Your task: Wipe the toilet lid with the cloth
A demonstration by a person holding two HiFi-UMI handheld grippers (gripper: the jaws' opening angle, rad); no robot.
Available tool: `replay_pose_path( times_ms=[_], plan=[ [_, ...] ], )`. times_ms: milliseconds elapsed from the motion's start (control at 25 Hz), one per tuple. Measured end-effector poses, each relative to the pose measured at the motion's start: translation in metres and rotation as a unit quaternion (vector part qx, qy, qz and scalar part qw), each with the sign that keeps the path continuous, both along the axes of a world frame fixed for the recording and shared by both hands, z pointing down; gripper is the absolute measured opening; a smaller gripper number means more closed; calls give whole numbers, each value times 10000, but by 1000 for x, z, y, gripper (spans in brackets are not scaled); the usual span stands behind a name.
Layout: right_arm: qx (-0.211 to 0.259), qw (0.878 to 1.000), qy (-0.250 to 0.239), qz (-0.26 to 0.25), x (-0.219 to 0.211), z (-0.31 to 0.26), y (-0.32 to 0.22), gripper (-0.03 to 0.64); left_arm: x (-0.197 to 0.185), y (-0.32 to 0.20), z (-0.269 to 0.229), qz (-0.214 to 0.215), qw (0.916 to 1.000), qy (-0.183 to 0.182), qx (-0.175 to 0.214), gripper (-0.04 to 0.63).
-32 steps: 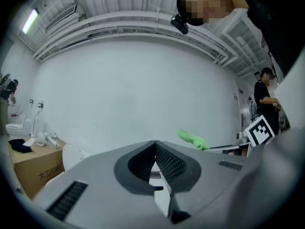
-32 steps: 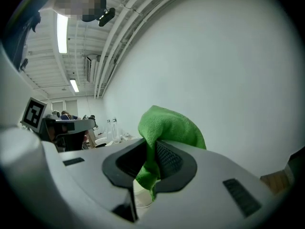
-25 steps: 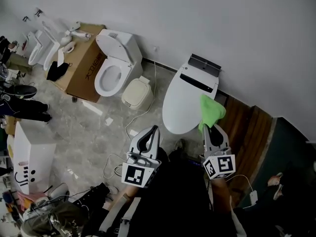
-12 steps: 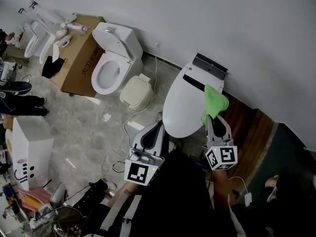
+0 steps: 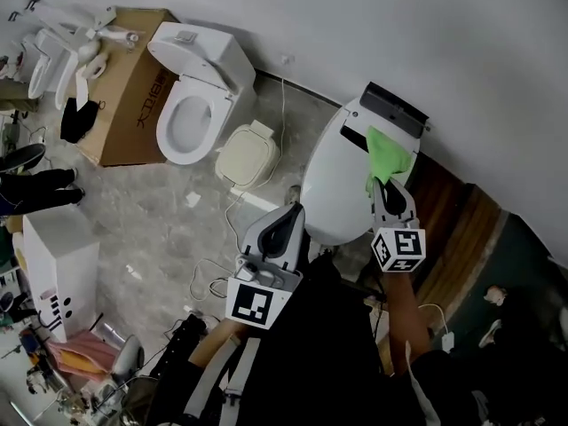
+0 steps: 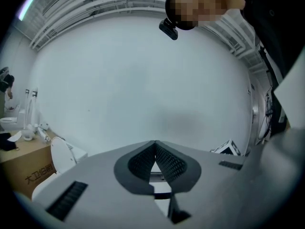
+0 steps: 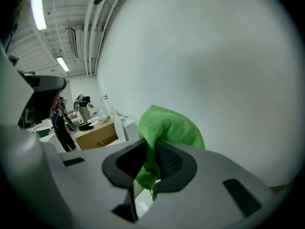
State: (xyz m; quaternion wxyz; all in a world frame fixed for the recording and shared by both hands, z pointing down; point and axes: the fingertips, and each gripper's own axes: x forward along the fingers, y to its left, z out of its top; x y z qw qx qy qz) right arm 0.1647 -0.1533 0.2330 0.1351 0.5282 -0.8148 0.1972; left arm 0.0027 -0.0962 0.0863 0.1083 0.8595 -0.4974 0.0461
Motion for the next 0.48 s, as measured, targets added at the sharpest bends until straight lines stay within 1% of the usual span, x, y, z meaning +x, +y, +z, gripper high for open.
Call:
replay_pose_path(
  times_ms=[280,400,480],
  plan=[
    [-592,9979,231,96,-23,92,-60,66,-16,-46,41,130,9995,96,-253,-3],
    [-779,9965,223,183,-30,128,-82,66,-19,-64,58,168,9994,164,-255,-3],
    [-887,9953,314,214,-31,153,-95,66,-21,-72,69,177,9992,211,-285,-3]
  ],
)
